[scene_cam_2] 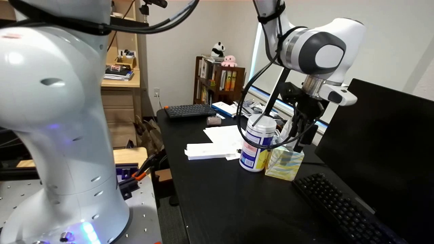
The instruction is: Move the tissue box to the left
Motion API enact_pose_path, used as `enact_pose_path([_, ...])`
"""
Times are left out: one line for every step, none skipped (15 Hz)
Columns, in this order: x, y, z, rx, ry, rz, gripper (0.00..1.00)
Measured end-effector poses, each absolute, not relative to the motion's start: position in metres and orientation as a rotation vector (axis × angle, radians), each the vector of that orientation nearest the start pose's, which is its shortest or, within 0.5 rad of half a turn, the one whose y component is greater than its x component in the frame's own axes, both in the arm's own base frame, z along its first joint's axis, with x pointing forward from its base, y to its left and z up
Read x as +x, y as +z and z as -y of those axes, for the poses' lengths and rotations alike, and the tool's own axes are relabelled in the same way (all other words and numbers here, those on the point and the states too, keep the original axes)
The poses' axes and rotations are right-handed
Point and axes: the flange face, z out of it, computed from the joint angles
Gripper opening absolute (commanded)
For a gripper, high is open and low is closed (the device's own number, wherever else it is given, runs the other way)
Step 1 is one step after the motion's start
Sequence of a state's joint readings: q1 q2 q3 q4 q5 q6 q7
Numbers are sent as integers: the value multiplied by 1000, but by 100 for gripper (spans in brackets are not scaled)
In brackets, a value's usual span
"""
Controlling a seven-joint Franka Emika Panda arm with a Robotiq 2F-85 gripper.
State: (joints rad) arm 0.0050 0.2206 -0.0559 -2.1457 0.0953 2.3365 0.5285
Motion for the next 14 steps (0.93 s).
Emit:
enact_pose_path([565,291,22,-2945,70,-980,100])
enact_pose_path([568,285,19,-2957,79,-978,100])
enact_pose_path([570,279,16,-2969,87,-976,100])
enact_pose_path([573,274,14,-2978,93,-975,100])
enact_pose_path([575,270,12,-2990,97,-968,100])
enact_pose_path([578,266,11,-2999,101,-961,100])
enact_pose_path([580,262,10,-3005,105,-956,100])
enact_pose_path([582,259,9,-3010,108,-952,100])
enact_pose_path([584,256,8,-3012,111,-950,100])
enact_pose_path([586,254,8,-3014,114,-949,100])
enact_pose_path([588,251,7,-3015,117,-948,100])
enact_pose_path([590,248,7,-3017,121,-947,100])
enact_pose_path([591,245,6,-3019,123,-944,100])
enact_pose_path([593,243,6,-3020,126,-941,100])
